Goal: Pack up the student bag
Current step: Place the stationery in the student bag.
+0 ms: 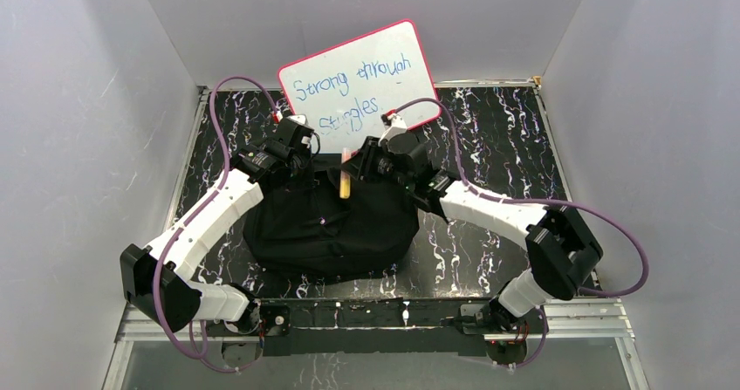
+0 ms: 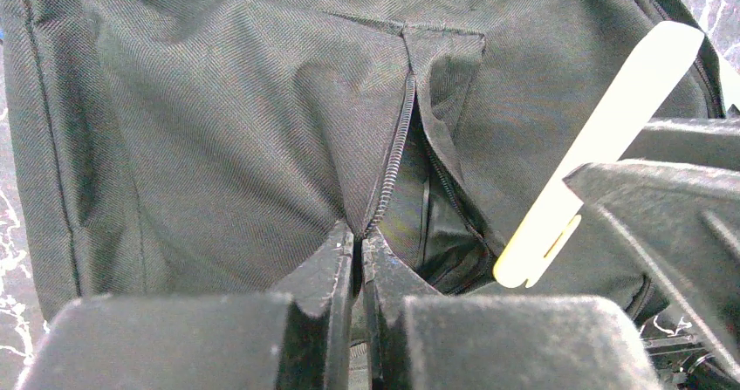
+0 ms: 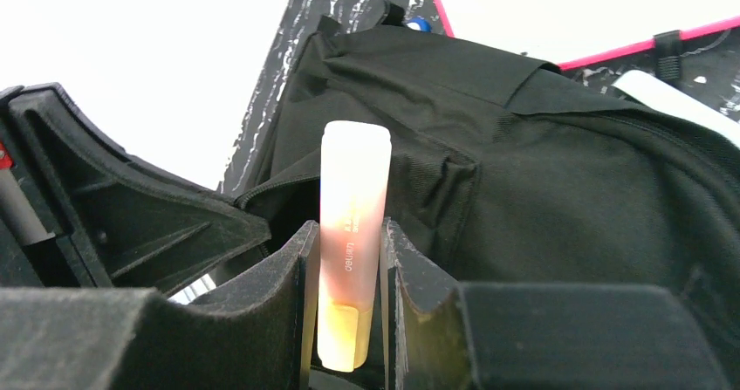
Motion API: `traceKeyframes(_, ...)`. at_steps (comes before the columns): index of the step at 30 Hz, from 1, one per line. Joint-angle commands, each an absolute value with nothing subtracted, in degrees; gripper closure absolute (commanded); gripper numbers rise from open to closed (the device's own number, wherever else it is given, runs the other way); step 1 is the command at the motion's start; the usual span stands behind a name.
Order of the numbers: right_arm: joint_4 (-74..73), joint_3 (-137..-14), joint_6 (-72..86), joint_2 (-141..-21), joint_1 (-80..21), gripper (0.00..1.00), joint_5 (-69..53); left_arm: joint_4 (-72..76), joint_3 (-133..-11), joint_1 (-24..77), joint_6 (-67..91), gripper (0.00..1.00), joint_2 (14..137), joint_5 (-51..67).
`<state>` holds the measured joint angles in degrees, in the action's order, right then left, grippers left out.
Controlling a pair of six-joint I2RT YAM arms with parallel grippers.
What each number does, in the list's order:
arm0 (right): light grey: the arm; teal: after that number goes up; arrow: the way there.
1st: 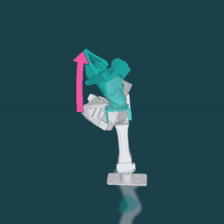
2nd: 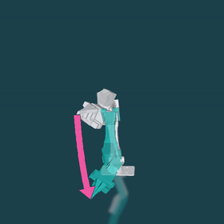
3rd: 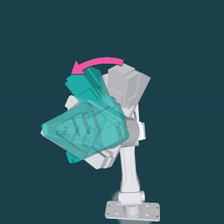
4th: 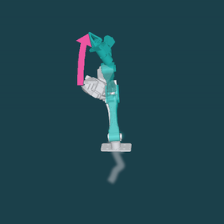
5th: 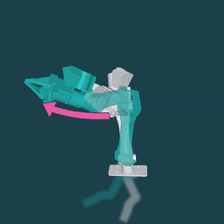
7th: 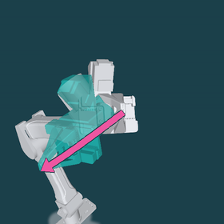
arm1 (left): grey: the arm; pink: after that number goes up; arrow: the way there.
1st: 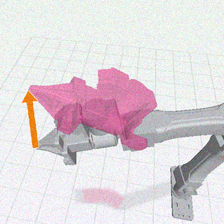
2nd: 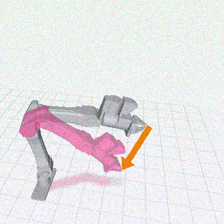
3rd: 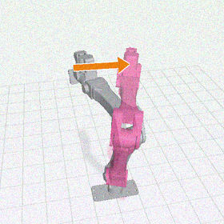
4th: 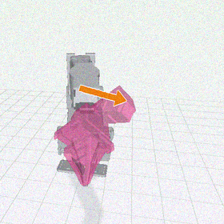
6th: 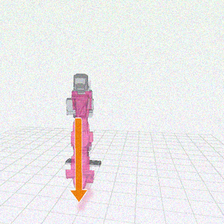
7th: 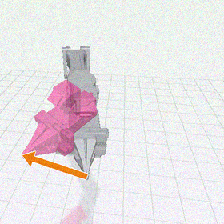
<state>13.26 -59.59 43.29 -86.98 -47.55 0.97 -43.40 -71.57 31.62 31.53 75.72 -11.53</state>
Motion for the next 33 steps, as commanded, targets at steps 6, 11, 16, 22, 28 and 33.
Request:
traceKeyframes(6,30.97,-58.07,43.04,-89.01,-51.20,0.91,0.61,-42.01,-73.29,31.33,31.82,1.00,73.56,-11.21)
traceKeyframes(11,31.76,-57.39,41.77,-90.42,-52.91,0.92,0.61,-42.19,-73.38,31.31,31.82,1.00,73.70,-11.29)
traceKeyframes(16,32.04,-55.83,40.84,-91.57,-53.69,0.92,1.46,-42.04,-73.30,31.31,31.96,1.00,73.74,-11.23)
traceKeyframes(22,32.69,-55.19,40.69,-93.23,-53.79,0.91,1.30,-42.08,-73.04,31.33,31.90,1.00,73.67,-11.16)
traceKeyframes(28,32.56,-55.64,40.83,-94.80,-53.95,0.92,-0.48,-42.07,-73.04,31.37,31.90,1.00,73.70,-11.07)
traceKeyframes(33,31.92,-55.25,41.15,-94.76,-54.75,0.92,-3.31,-42.11,-73.20,31.38,31.82,1.00,73.82,-11.29)
